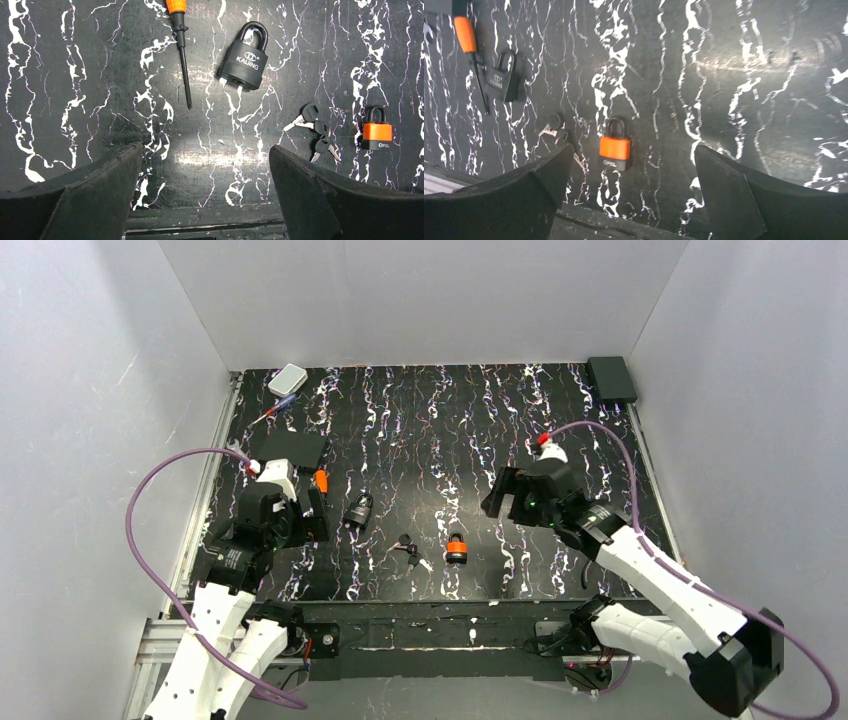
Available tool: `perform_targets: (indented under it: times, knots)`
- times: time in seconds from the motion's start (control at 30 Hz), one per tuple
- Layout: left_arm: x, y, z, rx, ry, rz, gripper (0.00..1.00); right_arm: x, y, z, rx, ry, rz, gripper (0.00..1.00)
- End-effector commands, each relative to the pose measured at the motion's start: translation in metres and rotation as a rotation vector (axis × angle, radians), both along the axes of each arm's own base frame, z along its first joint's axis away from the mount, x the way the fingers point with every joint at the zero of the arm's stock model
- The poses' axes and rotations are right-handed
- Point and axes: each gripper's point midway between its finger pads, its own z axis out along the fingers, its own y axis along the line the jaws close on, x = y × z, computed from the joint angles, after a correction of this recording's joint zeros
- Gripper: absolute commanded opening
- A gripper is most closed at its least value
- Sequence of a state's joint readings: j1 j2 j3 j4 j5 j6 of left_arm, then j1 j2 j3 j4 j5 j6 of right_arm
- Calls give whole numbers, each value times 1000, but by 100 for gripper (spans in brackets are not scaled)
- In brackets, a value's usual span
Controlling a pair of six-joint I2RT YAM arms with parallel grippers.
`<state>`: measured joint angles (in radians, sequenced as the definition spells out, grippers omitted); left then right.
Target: Unlock with the key
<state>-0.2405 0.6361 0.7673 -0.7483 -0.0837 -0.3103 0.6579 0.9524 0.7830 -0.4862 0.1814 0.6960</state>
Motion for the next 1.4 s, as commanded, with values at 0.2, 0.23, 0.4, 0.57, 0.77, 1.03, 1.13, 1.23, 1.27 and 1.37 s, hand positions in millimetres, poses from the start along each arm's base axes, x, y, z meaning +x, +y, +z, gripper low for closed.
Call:
perform_targets:
  times: [0.2,0.23,0.4,0.57,0.77,1.03,1.13,1.23,1.27,1.37]
  knots:
    - [1,-2,9,-5,-23,-15,94,-33,101,-11,-187,-32,70,95]
    - [1,-2,9,-4,-25,-14,93,-34,112,-15,-209,-32,102,95]
    - [1,0,8,4,-27,-3,93,-34,151,-38,-292,-1,231,91]
    - [1,0,8,6,-24,-4,92,-30,171,-60,-370,6,327,86]
    - [0,3,10,13,-36,7,92,-34,191,-86,-431,66,433,73]
    - [-1,6,13,17,-57,21,92,-46,199,-137,-472,152,490,56]
    - [-1,7,13,20,-59,23,92,-52,189,-157,-515,177,511,33]
    - [0,8,12,25,-57,28,92,-54,185,-163,-526,185,520,8]
    - [0,8,12,24,-57,28,92,-54,185,-163,-523,183,520,4]
    - [0,8,12,25,-55,29,92,-55,183,-161,-514,177,520,1]
